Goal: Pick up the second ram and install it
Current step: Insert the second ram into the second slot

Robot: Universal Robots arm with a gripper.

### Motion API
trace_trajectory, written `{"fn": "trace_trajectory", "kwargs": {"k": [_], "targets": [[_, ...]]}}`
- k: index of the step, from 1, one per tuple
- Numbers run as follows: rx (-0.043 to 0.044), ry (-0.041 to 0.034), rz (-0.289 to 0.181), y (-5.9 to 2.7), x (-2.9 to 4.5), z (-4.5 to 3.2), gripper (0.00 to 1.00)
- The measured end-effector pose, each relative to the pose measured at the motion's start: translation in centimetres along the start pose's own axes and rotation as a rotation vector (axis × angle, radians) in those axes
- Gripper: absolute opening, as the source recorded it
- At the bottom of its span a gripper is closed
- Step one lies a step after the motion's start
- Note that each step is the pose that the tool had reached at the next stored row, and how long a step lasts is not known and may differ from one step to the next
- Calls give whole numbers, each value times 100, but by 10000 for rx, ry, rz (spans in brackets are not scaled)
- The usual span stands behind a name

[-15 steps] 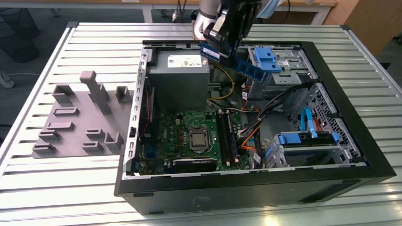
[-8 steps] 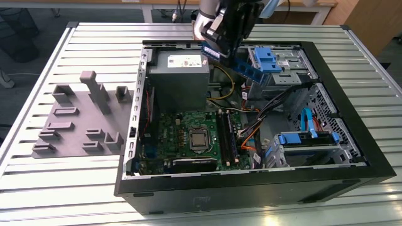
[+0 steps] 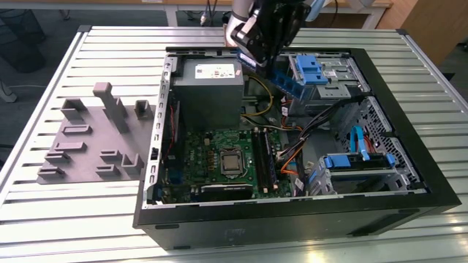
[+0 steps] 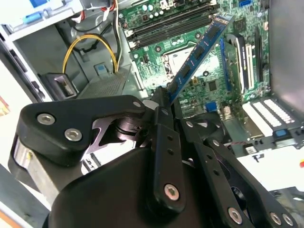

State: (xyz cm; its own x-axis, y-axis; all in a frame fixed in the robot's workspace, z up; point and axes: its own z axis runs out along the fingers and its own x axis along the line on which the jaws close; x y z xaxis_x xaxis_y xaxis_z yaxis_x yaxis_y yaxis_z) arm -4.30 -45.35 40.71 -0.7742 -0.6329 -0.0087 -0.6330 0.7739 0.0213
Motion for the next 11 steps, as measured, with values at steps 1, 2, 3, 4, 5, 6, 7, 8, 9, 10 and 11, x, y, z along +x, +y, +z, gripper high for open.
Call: {"fn": "trace_trajectory", "kwargs": {"k": [1, 2, 3, 4, 5, 6, 7, 8, 9, 10, 11], "targets": [[1, -3, 148, 0, 0, 0, 14], [2, -6, 283, 0, 0, 1, 14], [3, -9, 420, 0, 0, 2, 14], [5, -12, 552, 0, 0, 2, 14], [6, -15, 687, 0, 0, 3, 14], [7, -18, 823, 0, 0, 3, 14], [9, -20, 957, 0, 0, 3, 14], [9, -24, 1105, 0, 0, 4, 14], [11, -27, 1239, 0, 0, 4, 14], [11, -30, 1375, 0, 0, 5, 14], [14, -32, 1510, 0, 0, 5, 14]]}}
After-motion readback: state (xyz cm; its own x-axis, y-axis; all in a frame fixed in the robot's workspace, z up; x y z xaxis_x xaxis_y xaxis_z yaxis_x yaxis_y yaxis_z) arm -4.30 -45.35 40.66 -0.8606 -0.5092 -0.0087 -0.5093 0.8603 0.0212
